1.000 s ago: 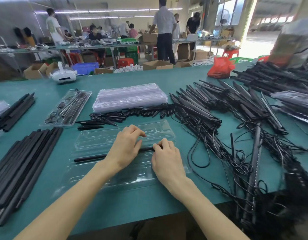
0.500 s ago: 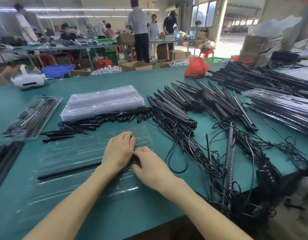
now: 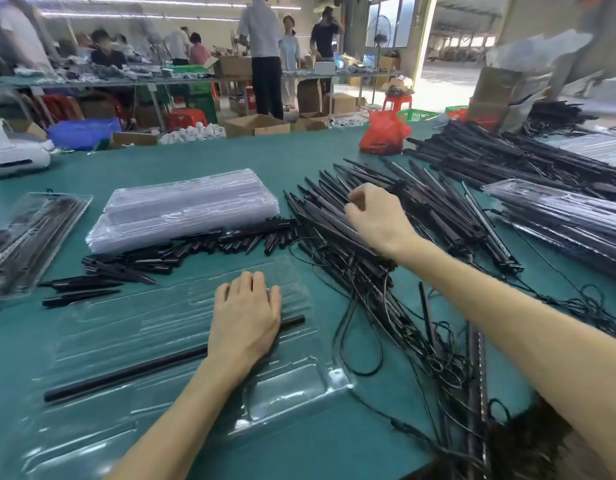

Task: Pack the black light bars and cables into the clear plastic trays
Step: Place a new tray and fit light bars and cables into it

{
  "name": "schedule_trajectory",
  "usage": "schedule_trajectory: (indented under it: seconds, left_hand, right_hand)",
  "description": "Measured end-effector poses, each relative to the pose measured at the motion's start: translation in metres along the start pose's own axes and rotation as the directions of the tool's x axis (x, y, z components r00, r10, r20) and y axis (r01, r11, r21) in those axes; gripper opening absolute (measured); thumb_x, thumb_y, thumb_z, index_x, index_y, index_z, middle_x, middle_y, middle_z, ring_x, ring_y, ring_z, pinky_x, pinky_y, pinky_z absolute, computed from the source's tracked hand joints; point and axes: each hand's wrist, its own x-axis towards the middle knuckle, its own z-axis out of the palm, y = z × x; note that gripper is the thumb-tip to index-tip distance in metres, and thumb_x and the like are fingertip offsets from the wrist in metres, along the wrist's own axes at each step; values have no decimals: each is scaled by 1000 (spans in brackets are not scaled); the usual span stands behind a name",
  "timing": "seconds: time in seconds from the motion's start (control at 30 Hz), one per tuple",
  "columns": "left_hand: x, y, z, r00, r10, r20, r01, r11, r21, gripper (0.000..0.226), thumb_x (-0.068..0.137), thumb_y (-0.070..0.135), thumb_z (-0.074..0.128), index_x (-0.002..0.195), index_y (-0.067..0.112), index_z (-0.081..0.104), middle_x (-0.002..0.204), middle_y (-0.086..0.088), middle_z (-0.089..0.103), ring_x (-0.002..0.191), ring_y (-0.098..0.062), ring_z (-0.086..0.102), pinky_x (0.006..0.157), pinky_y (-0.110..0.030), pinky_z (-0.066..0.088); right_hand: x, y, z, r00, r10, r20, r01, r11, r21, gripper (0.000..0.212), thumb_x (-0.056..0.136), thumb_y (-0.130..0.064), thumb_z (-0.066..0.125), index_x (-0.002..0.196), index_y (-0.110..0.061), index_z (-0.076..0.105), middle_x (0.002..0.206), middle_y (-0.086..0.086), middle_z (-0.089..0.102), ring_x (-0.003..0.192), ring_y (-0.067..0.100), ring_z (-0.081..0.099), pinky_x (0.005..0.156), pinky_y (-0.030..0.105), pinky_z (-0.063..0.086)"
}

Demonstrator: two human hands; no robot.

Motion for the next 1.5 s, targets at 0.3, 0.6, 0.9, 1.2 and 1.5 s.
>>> schedule_trajectory:
  seconds: [0.3, 0.6, 0.9, 1.2, 1.5]
  left_hand:
    - [-1, 0, 2, 999, 6, -34, -5, 999, 34, 30, 105, 38, 21, 112, 22, 45, 103, 6, 44, 99, -18, 45, 101, -37, 33]
    - [-1, 0, 2, 998, 13, -58, -14, 1000, -18, 41, 100, 43, 14, 113, 22, 47, 101, 10, 37, 98, -15, 48, 104, -39, 38]
    - [0, -1, 3, 1000, 8, -29, -9, 1000, -27, 40, 100, 43, 17, 115, 22, 47, 106, 7, 49, 100, -17, 48, 104, -39, 35]
    - [0, -2, 4, 998, -31, -46, 27, 997, -68, 31, 102, 41, 26, 111, 22, 49, 105, 6, 53, 100, -20, 51, 104, -41, 35]
    - [2, -1, 4, 998, -66, -11, 65, 995, -69, 26, 103, 42, 32, 112, 23, 48, 109, 5, 54, 107, -19, 51, 108, -37, 30]
  right_hand:
    - [92, 73, 23, 962, 226, 152, -147, 901, -409, 40, 103, -23, 47, 133, 5, 47, 138, 27, 50, 125, 43, 49, 102, 47, 45]
    - [117, 102, 29, 941, 340, -13, -327, 896, -301, 45, 107, -30, 36, 126, 8, 52, 134, 35, 50, 124, 48, 48, 102, 47, 40]
    - [117, 98, 28, 913, 385, 135, -345, 905, -250, 68, 93, -59, 57, 124, 1, 52, 130, 24, 58, 113, 39, 57, 91, 40, 45]
    - [93, 85, 14, 917, 381, 121, -350, 911, -218, 39, 83, -45, 66, 73, -11, 49, 75, 3, 53, 64, 14, 49, 52, 26, 33]
    - [68, 76, -2, 937, 349, 18, -316, 869, -380, 37, 85, -47, 59, 77, -13, 49, 85, 4, 56, 86, 29, 49, 104, 50, 28]
